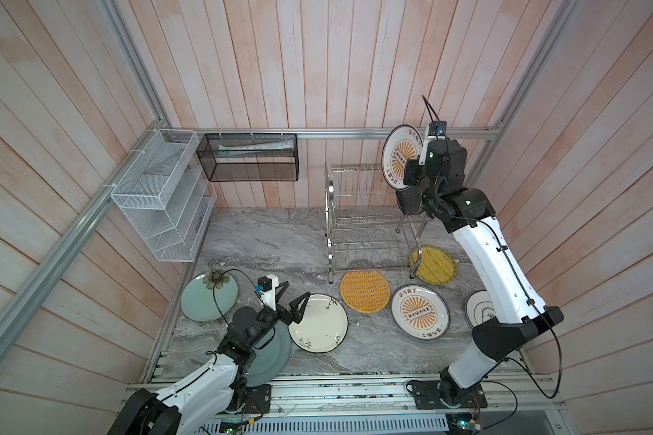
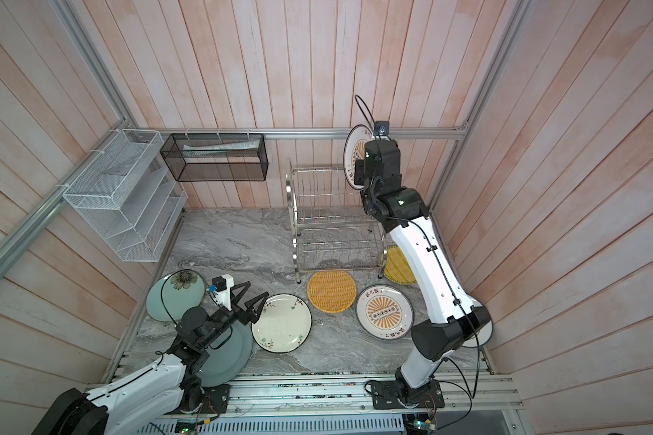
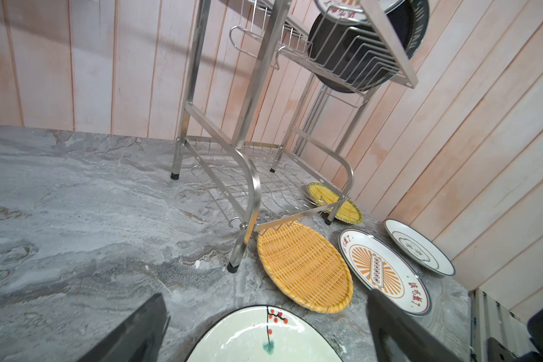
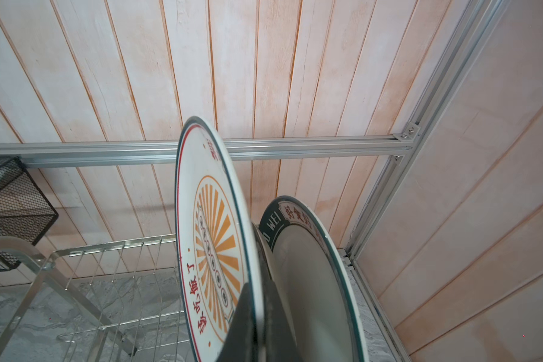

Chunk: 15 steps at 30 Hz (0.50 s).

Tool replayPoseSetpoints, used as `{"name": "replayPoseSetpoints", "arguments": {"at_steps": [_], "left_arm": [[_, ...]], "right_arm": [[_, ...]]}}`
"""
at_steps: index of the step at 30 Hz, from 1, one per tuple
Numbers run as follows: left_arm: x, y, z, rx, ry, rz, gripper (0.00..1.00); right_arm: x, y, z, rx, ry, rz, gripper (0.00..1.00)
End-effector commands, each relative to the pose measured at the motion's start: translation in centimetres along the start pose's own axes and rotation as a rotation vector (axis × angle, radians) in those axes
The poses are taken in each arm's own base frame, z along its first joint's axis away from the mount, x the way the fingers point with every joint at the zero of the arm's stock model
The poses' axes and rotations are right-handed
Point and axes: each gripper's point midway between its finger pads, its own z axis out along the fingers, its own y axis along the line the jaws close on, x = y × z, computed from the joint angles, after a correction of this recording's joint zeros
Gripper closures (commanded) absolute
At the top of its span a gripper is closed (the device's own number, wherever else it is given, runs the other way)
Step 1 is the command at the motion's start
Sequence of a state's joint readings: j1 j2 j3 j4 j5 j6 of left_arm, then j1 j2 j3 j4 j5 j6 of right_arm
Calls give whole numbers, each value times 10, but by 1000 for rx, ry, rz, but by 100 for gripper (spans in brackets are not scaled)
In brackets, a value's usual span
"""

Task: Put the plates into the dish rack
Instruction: 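Lower the sunburst plate upright into the rack's upper slots beside the black plate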

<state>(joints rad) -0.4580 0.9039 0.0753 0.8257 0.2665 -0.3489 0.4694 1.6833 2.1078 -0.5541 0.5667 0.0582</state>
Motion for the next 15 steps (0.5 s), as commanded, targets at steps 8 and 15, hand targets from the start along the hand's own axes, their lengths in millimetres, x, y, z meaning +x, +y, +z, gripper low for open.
{"name": "replayPoseSetpoints", "arguments": {"at_steps": [8,15], "left_arm": [[-7,-9,2,51,-27,39,0],[-6,-6,3,38,-19,34,0]], "right_arm": [[-6,-9,1,161,-19,-140,100],[5,-5,6,195,2,-194,100]]}}
